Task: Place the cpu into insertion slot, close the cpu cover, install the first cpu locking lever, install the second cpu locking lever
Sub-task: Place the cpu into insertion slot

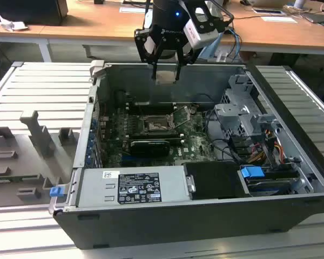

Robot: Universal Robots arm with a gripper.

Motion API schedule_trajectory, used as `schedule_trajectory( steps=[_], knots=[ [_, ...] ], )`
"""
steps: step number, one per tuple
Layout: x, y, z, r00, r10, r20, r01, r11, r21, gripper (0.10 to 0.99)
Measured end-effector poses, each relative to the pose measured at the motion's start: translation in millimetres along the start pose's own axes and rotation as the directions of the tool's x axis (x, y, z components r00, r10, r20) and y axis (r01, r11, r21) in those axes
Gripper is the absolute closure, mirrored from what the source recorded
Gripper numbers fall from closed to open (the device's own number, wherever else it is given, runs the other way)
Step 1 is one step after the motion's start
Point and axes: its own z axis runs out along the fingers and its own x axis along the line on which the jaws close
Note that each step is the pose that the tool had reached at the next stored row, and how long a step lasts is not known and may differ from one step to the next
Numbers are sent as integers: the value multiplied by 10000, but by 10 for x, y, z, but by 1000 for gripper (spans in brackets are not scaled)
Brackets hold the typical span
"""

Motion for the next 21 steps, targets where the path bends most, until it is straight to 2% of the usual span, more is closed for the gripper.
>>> schedule_trajectory(
  steps=[15, 21],
  knots=[
    [0, 0, 3, 9966, 821, 73, -821, 9966, -20, 545],
    [0, 0, 3, 9924, 1226, 109, -1226, 9925, -31, 545]
  ],
)
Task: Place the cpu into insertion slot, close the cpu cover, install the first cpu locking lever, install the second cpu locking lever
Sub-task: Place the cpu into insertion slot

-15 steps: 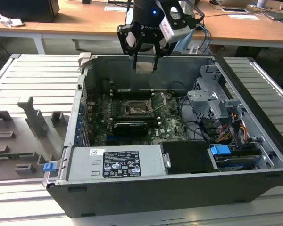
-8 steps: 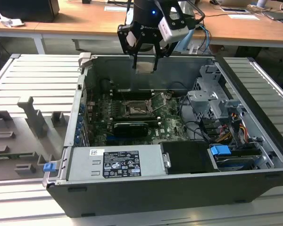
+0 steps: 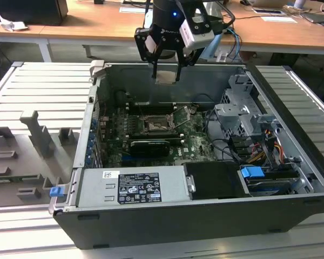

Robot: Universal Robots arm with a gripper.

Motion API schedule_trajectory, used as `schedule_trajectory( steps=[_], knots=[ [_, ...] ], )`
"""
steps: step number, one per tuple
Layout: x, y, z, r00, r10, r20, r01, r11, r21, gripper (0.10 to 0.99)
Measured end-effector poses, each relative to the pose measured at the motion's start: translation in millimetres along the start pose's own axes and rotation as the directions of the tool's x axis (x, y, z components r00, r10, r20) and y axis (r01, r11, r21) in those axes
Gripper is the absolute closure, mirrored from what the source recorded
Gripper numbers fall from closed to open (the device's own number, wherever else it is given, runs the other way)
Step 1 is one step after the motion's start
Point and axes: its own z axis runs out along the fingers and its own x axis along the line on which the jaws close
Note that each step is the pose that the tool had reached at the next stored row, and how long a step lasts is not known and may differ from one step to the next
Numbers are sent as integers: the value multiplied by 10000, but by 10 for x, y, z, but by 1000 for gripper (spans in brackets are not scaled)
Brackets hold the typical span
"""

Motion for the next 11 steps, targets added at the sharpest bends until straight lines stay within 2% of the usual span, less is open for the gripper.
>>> schedule_trajectory(
  steps=[11],
  knots=[
    [0, 0, 0, 9993, 385, 34, -385, 9993, -8, 545]
  ],
)
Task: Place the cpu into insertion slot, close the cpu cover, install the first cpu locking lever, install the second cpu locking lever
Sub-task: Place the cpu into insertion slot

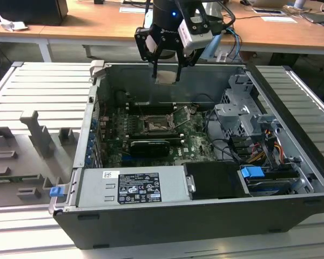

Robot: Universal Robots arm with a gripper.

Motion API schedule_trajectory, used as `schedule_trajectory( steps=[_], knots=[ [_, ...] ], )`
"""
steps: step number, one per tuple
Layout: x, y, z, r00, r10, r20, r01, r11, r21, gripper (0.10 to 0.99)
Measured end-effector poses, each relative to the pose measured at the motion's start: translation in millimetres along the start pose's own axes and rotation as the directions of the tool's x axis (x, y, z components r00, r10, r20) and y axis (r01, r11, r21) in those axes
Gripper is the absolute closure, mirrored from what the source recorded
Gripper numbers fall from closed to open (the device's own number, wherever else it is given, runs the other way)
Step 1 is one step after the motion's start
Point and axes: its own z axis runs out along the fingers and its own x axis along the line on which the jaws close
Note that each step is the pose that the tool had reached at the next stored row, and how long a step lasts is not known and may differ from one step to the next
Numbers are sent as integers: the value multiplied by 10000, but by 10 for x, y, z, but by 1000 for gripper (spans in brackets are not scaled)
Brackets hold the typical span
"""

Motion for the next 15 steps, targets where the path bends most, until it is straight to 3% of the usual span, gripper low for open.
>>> schedule_trajectory(
  steps=[15],
  knots=[
    [0, 0, 0, 9983, 578, 52, -578, 9983, -13, 545]
  ],
)
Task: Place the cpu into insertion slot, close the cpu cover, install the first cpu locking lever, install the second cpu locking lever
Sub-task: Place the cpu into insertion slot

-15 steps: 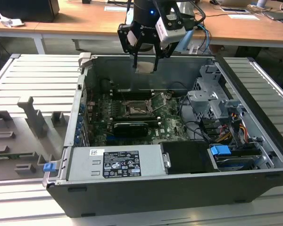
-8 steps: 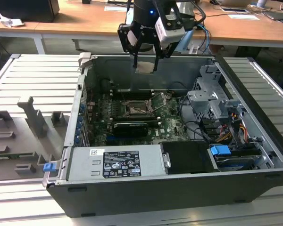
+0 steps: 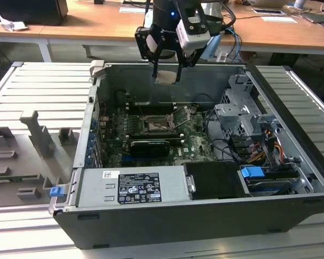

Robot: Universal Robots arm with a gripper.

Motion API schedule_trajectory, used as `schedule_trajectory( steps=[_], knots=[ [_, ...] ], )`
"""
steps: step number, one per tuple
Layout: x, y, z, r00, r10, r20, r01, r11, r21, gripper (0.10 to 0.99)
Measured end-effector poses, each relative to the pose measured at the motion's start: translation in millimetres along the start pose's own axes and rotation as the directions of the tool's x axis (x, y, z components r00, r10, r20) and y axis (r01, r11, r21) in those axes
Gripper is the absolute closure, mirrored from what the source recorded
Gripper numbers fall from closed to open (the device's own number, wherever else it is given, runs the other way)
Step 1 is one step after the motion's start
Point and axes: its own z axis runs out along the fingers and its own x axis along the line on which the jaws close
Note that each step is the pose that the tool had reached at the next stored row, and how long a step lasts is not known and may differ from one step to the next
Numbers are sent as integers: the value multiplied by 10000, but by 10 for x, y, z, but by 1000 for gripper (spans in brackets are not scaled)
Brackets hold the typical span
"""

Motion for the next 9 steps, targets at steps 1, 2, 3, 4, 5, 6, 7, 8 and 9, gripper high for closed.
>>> schedule_trajectory(
  steps=[1, 2, 3, 4, 5, 6, 7, 8, 9],
  knots=[
    [0, 0, 0, 10000, 33, 3, -33, 10000, -1, 545],
    [0, 0, 0, 10000, 68, 6, -68, 10000, -1, 545],
    [0, 0, 0, 9999, 135, 12, -135, 9999, -2, 545],
    [0, 0, 0, 9998, 214, 19, -214, 9998, -4, 545],
    [0, 0, 0, 9996, 278, 25, -278, 9996, -6, 545],
    [0, 0, 0, 9995, 319, 28, -319, 9995, -7, 545],
    [0, 0, 0, 9993, 373, 33, -373, 9993, -8, 545],
    [0, 0, 0, 9990, 444, 40, -444, 9990, -10, 545],
    [0, 0, 0, 9986, 529, 47, -529, 9986, -12, 545]
  ],
)
